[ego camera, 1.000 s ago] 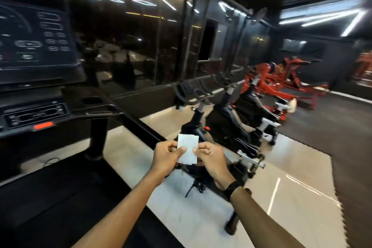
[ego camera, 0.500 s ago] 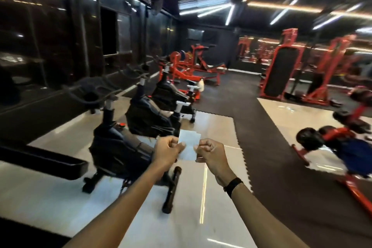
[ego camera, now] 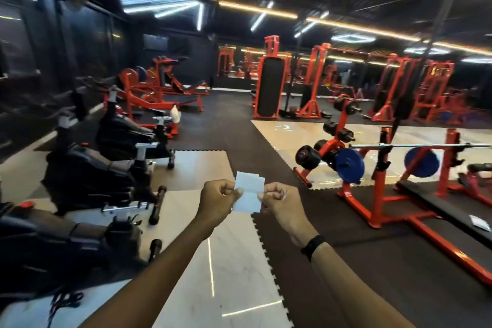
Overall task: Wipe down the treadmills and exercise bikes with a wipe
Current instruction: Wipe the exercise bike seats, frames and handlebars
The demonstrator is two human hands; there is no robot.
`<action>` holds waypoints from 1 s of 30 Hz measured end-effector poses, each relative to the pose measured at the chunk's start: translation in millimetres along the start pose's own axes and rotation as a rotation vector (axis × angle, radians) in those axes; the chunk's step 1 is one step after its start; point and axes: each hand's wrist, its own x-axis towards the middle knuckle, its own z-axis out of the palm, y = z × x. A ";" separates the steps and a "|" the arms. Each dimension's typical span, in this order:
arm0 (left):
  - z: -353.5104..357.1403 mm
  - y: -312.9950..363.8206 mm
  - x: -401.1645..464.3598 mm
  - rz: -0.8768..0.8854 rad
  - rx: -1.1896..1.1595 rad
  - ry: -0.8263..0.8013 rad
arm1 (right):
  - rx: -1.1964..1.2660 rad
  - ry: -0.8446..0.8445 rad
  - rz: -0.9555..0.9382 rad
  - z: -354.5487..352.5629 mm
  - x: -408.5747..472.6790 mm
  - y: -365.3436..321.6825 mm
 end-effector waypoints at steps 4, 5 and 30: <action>30.1 -3.6 24.3 0.008 -0.008 -0.046 | -0.057 0.080 0.018 -20.3 20.2 11.9; 34.9 -4.0 30.2 0.014 -0.001 -0.048 | -0.073 0.093 0.017 -22.7 27.0 13.0; 75.0 -84.6 150.3 -0.120 0.018 -0.076 | -0.324 0.065 0.070 -16.8 136.4 87.3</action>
